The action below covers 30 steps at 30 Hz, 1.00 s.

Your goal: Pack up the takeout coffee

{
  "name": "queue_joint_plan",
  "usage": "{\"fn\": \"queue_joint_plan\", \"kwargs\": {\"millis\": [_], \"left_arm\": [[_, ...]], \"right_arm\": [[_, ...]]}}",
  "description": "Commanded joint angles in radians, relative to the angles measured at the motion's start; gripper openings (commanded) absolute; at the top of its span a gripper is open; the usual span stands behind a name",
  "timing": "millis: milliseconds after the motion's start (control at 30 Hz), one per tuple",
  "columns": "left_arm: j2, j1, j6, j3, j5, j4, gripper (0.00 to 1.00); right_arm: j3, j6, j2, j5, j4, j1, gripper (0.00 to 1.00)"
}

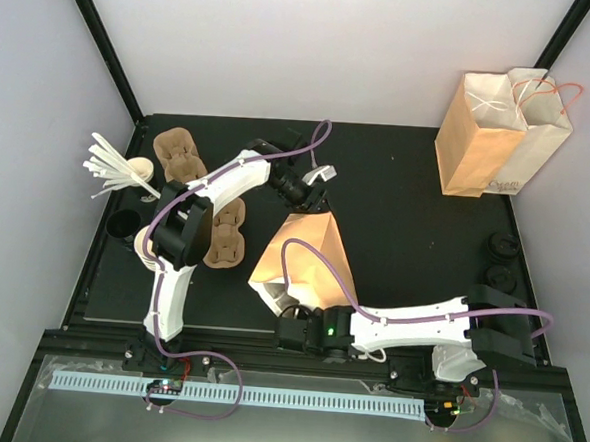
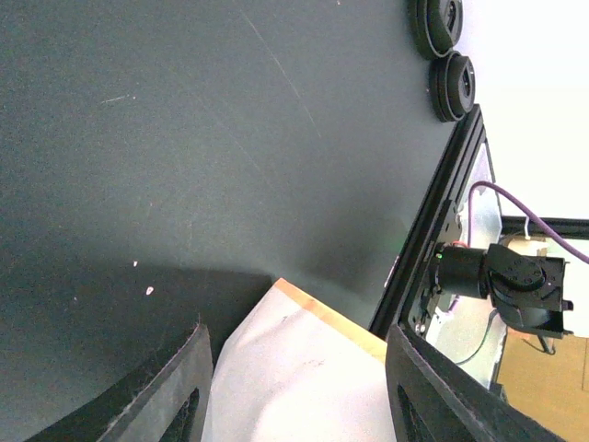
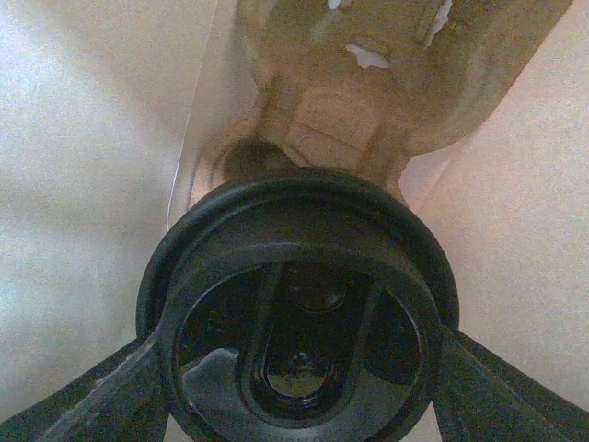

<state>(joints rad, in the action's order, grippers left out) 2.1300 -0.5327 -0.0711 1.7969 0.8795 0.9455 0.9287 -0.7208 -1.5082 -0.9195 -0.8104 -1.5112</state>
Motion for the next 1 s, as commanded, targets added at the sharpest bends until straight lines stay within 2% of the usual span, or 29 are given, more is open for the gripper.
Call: {"fn": "queue_joint_plan", "kwargs": {"millis": [0, 133, 267, 433, 567, 800, 867, 967], "left_arm": [[0.010, -0.068, 0.028, -0.040, -0.004, 0.204, 0.55], [0.011, -0.069, 0.030, -0.037, -0.001, 0.216, 0.55], [0.026, -0.068, 0.031, -0.023, -0.004, 0.241, 0.55], [0.021, -0.068, 0.028, 0.003, -0.003, 0.256, 0.57], [0.012, -0.067, 0.028, -0.001, 0.002, 0.262, 0.57], [-0.006, -0.071, 0.026, -0.037, -0.001, 0.247, 0.57], [-0.008, -0.070, 0.019, -0.037, -0.001, 0.240, 0.57], [-0.010, -0.070, 0.009, -0.036, -0.003, 0.231, 0.57]], "right_arm": [[-0.018, -0.036, -0.039, 0.011, 0.059, 0.016, 0.39], [-0.036, -0.008, -0.017, -0.071, 0.092, 0.005, 0.40], [-0.045, 0.155, -0.004, -0.152, 0.187, 0.005, 0.43], [-0.079, 0.318, 0.055, -0.166, 0.338, 0.013, 0.45], [-0.104, 0.376, 0.093, -0.136, 0.390, 0.058, 0.45], [-0.109, 0.320, 0.026, -0.096, 0.369, 0.064, 0.45], [-0.094, 0.258, 0.012, -0.072, 0.334, 0.078, 0.44], [-0.068, 0.127, 0.022, -0.026, 0.245, 0.116, 0.37]]}}
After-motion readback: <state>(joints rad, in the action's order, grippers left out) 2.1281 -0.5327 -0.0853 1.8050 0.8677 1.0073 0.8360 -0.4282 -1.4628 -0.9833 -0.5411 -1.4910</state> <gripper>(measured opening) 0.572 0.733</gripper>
